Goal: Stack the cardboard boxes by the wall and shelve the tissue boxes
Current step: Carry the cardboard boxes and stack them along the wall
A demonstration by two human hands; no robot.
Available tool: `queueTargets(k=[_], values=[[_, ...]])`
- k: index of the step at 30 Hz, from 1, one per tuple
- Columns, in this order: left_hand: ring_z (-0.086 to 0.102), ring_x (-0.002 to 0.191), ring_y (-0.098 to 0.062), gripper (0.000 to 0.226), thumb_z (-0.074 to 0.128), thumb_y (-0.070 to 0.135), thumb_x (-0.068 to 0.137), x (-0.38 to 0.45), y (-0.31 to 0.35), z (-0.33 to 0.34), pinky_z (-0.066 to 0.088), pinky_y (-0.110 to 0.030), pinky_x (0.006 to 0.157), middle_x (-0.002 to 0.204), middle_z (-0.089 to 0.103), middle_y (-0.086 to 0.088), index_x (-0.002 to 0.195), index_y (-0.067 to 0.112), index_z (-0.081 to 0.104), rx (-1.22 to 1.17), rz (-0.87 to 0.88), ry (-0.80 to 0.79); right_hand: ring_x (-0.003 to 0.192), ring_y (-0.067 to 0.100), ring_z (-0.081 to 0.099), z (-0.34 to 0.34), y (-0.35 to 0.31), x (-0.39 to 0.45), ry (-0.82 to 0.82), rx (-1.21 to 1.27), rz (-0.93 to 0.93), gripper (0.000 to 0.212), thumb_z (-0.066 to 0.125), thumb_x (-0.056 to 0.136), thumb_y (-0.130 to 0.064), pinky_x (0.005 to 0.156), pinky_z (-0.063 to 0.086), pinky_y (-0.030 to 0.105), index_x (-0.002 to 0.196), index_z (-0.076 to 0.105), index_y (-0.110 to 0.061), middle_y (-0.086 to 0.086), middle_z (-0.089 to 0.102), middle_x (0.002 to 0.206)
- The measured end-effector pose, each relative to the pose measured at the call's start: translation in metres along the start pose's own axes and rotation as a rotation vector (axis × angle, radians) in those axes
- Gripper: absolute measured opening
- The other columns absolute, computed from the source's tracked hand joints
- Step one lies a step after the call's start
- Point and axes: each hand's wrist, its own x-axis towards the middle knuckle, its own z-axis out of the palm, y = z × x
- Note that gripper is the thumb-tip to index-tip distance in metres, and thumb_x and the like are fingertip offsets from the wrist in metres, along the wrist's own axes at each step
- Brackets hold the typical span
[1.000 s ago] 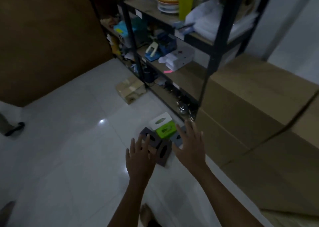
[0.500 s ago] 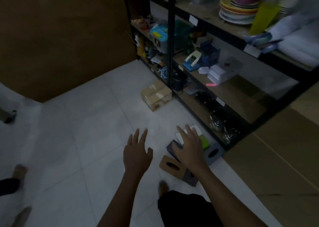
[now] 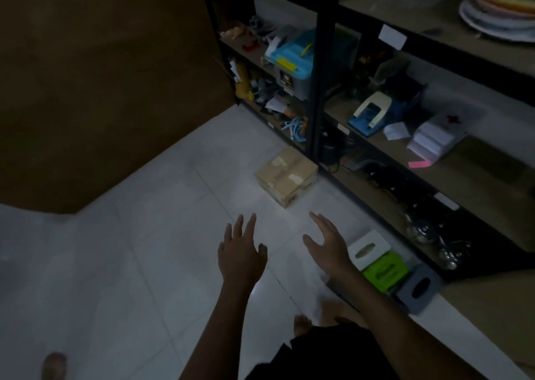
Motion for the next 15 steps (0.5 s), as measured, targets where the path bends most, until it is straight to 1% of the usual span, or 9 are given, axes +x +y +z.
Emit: queueTargets(k=[3,8,11,13,15], values=[[0.01,0.157,-0.027,0.078,0.054,0.041,0.099,0.065,-0.018,-0.01,0.033,-0.05,0.119,0.171,0.01,0.004,0.162,0.038,0.009,-0.018,0.022,-0.026,0.149,0.016,0.026,0.013,-0.016,0.042,0.019,0.006,0.042,0.06,0.063,0.096,-0.026,0.114,0.025,0.028,0.151,0.04,-0.031,0.0,0.029,0.162],[0.01,0.157,-0.027,0.076,0.053,0.042,0.099,0.175,-0.055,-0.025,0.035,-0.051,0.117,0.171,0.011,0.004,0.162,0.038,0.01,-0.038,0.08,-0.109,0.149,0.015,0.024,0.045,-0.039,0.105,0.101,0.033,0.126,0.061,0.064,0.097,-0.024,0.112,0.02,0.021,0.151,0.039,-0.027,0.001,0.029,0.161],[0.01,0.157,-0.028,0.076,0.052,0.042,0.099,0.248,-0.076,-0.034,0.036,-0.052,0.117,0.171,0.011,0.003,0.162,0.037,0.011,-0.017,0.167,-0.175,0.15,0.017,0.024,0.074,-0.061,0.15,0.163,0.057,0.206,0.06,0.063,0.098,-0.024,0.109,0.02,0.019,0.152,0.038,-0.026,0.002,0.028,0.162],[0.01,0.157,-0.028,0.075,0.052,0.042,0.099,0.286,-0.085,-0.043,0.035,-0.052,0.117,0.171,0.011,0.002,0.162,0.036,0.012,0.0,0.232,-0.219,0.15,0.018,0.023,0.091,-0.073,0.172,0.202,0.02,0.249,0.06,0.062,0.098,-0.026,0.108,0.019,0.019,0.152,0.037,-0.027,0.002,0.027,0.163],[0.009,0.157,-0.028,0.075,0.051,0.041,0.099,0.328,-0.096,-0.048,0.033,-0.051,0.118,0.171,0.01,0.002,0.162,0.036,0.012,0.046,0.309,-0.264,0.151,0.021,0.021,0.111,-0.082,0.196,0.23,-0.058,0.306,0.06,0.06,0.098,-0.032,0.114,0.02,0.025,0.153,0.036,-0.03,0.002,0.025,0.164]])
